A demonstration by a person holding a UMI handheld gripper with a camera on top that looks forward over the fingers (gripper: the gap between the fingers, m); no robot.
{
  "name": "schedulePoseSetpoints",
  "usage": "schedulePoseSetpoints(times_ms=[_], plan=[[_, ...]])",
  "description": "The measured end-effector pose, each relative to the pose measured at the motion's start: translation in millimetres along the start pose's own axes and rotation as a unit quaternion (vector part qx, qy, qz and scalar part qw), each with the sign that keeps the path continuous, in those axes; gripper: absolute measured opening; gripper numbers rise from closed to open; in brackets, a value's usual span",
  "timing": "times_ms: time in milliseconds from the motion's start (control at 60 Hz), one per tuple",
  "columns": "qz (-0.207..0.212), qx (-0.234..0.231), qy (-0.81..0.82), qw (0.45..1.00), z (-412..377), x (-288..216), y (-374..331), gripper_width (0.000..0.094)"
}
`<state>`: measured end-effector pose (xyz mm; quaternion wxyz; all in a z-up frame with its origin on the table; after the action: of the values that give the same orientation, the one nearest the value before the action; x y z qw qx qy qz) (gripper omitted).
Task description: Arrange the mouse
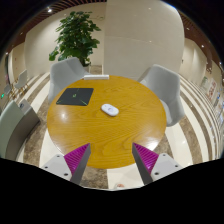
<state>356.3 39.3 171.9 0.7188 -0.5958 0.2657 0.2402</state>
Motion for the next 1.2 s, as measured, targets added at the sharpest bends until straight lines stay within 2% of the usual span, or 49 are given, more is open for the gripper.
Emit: schedulePoseSetpoints(times_ms=[150, 333, 450, 900, 1200], plan=[[0.022, 0.002, -0.011, 1.0, 0, -8, 7, 0.0868], [0.05, -0.005, 0.0, 0.999, -12, -18, 61, 0.0867], [0.056, 0.006, -0.005, 0.998, -19, -23, 107, 0.0868], [0.04, -0.008, -0.008, 0.999, -34, -66, 251, 0.087], [0.024, -0.023, -0.003, 0.999, -34, -104, 306, 0.0871]])
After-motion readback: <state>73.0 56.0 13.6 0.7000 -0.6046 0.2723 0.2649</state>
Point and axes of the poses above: the point between the fingertips, and its own axes, seen from behind it with the camera up: z to the right, x down, y forward, the way the camera looks, the point moved 4 cm from there along -y, backward, against the way the camera looks, and after that the axes turned 9 degrees about x, right-handed, at the moved point
